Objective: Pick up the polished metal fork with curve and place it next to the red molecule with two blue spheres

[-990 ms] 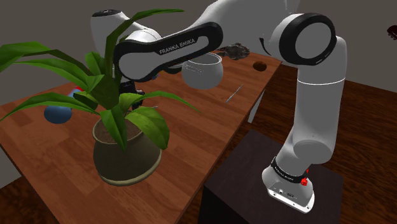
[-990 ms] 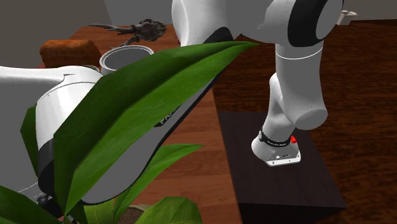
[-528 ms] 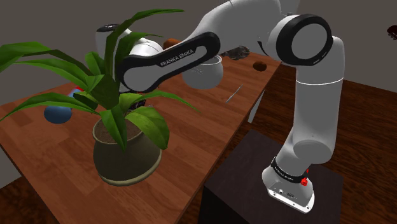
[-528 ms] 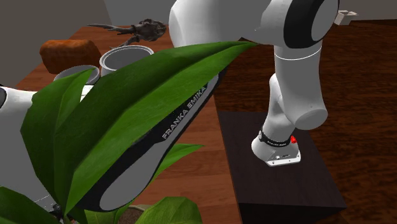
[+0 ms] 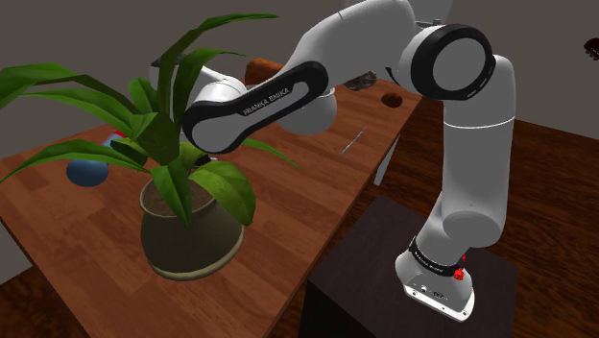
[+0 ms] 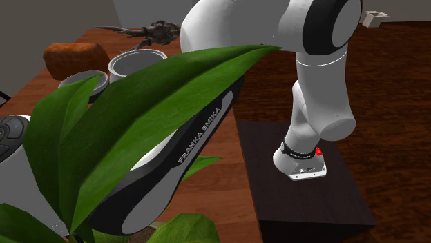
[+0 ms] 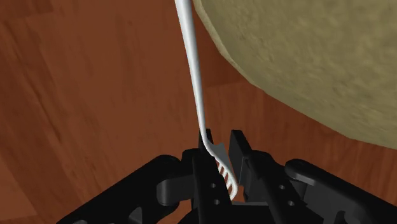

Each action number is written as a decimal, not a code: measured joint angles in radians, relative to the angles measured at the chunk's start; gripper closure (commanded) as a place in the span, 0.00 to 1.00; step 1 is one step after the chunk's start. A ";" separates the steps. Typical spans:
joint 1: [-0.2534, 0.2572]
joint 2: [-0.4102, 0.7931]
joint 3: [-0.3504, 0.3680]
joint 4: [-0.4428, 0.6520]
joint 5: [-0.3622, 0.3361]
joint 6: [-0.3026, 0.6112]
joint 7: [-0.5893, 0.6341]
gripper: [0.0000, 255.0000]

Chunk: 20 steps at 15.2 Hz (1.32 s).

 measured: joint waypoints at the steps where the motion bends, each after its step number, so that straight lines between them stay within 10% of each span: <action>1: -0.001 -0.001 0.000 -0.003 0.000 0.003 0.000 1.00; 4: -0.001 0.000 0.000 -0.003 0.000 0.003 -0.001 1.00; 5: -0.002 -0.001 0.000 -0.005 0.001 0.004 -0.001 0.00; 20: -0.009 -0.045 0.013 0.047 0.036 -0.099 -0.023 0.00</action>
